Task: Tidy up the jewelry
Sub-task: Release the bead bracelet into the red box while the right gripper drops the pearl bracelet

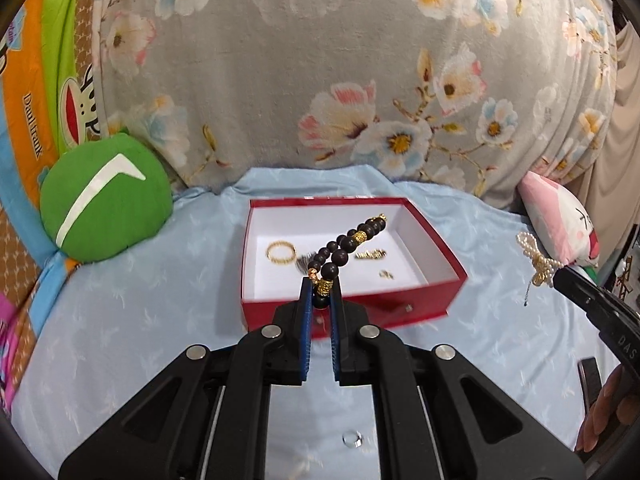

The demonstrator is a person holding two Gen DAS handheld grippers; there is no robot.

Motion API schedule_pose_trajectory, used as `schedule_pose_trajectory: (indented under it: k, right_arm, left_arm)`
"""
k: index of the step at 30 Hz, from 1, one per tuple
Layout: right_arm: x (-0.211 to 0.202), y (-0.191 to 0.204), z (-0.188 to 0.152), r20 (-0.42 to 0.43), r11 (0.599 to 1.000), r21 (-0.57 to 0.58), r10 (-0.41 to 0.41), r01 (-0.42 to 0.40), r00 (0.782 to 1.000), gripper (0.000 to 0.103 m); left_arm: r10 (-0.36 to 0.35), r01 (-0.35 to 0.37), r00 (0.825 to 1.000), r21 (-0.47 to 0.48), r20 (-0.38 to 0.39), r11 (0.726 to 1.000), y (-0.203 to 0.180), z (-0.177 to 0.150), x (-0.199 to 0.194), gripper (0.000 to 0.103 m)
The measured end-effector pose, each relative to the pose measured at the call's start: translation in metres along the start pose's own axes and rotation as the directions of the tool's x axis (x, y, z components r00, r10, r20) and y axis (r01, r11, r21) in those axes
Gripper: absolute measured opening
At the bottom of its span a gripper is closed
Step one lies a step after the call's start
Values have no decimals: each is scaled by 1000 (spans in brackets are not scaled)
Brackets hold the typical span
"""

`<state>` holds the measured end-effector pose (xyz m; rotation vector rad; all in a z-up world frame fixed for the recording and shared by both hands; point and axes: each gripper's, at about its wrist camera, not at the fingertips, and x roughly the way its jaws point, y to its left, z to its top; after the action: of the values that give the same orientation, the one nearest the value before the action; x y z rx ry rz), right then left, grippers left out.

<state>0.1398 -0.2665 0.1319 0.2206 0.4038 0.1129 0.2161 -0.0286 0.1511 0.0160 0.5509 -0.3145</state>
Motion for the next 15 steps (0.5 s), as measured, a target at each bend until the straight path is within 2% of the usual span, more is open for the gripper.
schedule_pose_trajectory:
  k: [5, 9, 15]
  right_arm:
    - [56, -7, 31, -21, 1000, -13, -4, 4, 1000, 4]
    - [112, -20, 44, -80, 1000, 16, 7, -5, 997, 4]
    - [180, -40, 44, -157, 999, 41, -12, 19, 988, 4]
  left_arm:
    - [33, -34, 997, 24, 64, 999, 3, 31, 31, 7]
    - [31, -31, 999, 2, 16, 1000, 9, 50, 79, 7]
    - [59, -59, 997, 11, -59, 998, 10, 54, 142, 7]
